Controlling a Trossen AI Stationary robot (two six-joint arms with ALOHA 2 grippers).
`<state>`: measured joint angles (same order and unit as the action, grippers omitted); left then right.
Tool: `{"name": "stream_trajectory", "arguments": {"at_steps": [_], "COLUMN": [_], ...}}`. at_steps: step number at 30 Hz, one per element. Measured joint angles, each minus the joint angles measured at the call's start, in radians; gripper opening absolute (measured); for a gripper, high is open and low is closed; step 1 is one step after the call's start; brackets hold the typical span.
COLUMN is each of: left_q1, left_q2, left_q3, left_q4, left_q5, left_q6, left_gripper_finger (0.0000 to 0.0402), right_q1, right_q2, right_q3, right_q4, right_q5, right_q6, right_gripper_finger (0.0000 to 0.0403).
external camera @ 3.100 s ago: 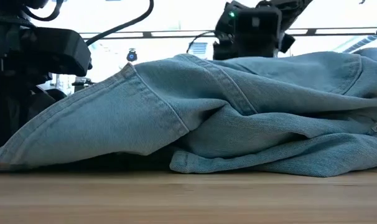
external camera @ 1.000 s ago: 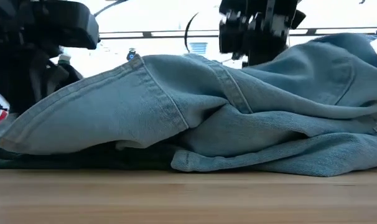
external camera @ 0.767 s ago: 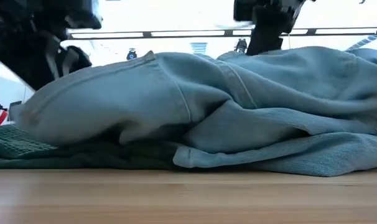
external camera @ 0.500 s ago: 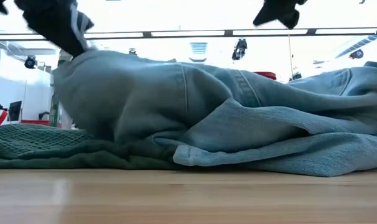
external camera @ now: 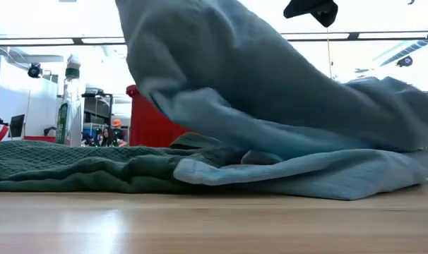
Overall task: Fold Laundry from Bin
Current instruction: Fold the blue jeans
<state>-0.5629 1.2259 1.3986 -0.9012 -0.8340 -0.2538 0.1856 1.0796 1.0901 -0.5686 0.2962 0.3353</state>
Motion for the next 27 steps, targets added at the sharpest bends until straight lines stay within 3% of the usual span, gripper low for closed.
{"name": "stream_trajectory", "arguments": {"at_steps": [3, 7, 12, 17, 23, 27], "left_q1": [0.000, 0.000, -0.009, -0.019, -0.033, -0.043], "left_q2": [0.000, 0.008, 0.053, 0.118, 0.176, 0.202], "left_q3": [0.071, 0.077, -0.064, -0.268, -0.375, -0.402], "left_q4": [0.001, 0.006, 0.065, 0.276, 0.401, 0.406], "left_q5": [0.059, 0.331, 0.486, 0.666, 0.760, 0.800], "left_q6": [0.099, 0.176, 0.174, 0.159, -0.065, -0.203], "left_gripper_finger": [0.0013, 0.0013, 0.0013, 0.0013, 0.0010, 0.0008], "right_q1": [0.000, 0.000, -0.001, -0.002, -0.071, -0.149], "right_q2": [0.040, 0.104, 0.190, 0.290, 0.426, 0.498], "right_q3": [0.000, 0.000, -0.001, -0.010, -0.006, -0.006], "right_q4": [0.021, 0.038, 0.100, 0.251, 0.297, 0.295], "right_q5": [-0.006, -0.059, -0.062, -0.068, -0.225, -0.236], "right_q6": [-0.041, -0.072, -0.101, -0.167, -0.140, -0.114], "right_gripper_finger": [0.0009, 0.0019, 0.0062, 0.0116, 0.0184, 0.0233]}}
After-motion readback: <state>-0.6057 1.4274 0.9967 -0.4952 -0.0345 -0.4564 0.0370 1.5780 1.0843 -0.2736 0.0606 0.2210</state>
